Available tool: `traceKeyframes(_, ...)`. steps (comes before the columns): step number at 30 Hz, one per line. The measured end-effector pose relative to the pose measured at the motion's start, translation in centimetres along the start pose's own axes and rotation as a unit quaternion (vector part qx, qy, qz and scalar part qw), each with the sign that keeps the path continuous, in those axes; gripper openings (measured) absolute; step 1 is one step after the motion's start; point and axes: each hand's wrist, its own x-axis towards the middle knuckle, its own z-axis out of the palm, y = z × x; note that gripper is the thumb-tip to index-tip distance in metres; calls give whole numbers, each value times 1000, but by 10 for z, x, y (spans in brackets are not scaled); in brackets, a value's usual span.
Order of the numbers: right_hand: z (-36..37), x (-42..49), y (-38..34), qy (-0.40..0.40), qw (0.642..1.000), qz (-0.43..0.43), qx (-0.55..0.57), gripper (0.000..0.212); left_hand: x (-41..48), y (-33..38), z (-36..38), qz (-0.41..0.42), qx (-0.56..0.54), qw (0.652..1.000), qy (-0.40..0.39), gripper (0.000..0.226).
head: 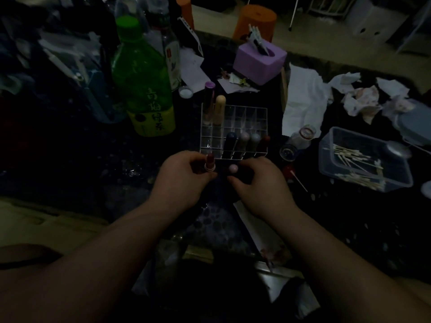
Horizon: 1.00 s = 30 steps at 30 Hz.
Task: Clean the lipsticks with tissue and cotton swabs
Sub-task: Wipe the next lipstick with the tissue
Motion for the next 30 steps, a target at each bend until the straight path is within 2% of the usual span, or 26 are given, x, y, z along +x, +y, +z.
traceKeyframes(6, -1, 2, 0, 28, 999, -31, 30, 15, 1, 0, 7, 16, 27, 1000, -1, 20)
traceKeyframes(10, -24, -1, 0, 43, 997, -29, 51, 16, 3, -3, 8, 10, 51, 999, -9, 19)
traceKeyframes(16, -48, -21, 5, -19, 995, 23, 94, 16, 2, -5, 8, 8, 105, 994, -1, 33)
traceKeyframes(18, -55, -29, 6, -38, 995, 22, 88, 15, -1, 0, 3, -13, 121, 992, -24, 40)
traceKeyframes(20, -61, -37, 5, -56, 994, 5, 89, 16, -12, 9, -7, -53, 138, 989, -23, 37)
traceKeyframes(22, -65, -48, 5, -79, 991, -23, 106, 19, -30, 18, -16, -92, 88, 991, -29, 39)
traceKeyframes(23, -66, -54, 5, -90, 988, -40, 116, 19, -42, 22, -18, -105, 12, 993, -58, 41)
traceKeyframes(25, -66, -65, 3, -97, 985, -76, 117, 20, -66, 37, -19, -133, -148, 966, -163, 41)
traceKeyframes(26, -65, -69, 3, -94, 985, -92, 113, 19, -74, 42, -16, -125, -182, 951, -216, 39)
traceKeyframes(28, -64, -74, 3, -82, 983, -119, 116, 13, -78, 45, -4, -94, -194, 937, -274, 35)
traceKeyframes(30, -64, -74, 6, -64, 983, -134, 109, 10, -74, 51, 7, -73, -186, 941, -273, 29)
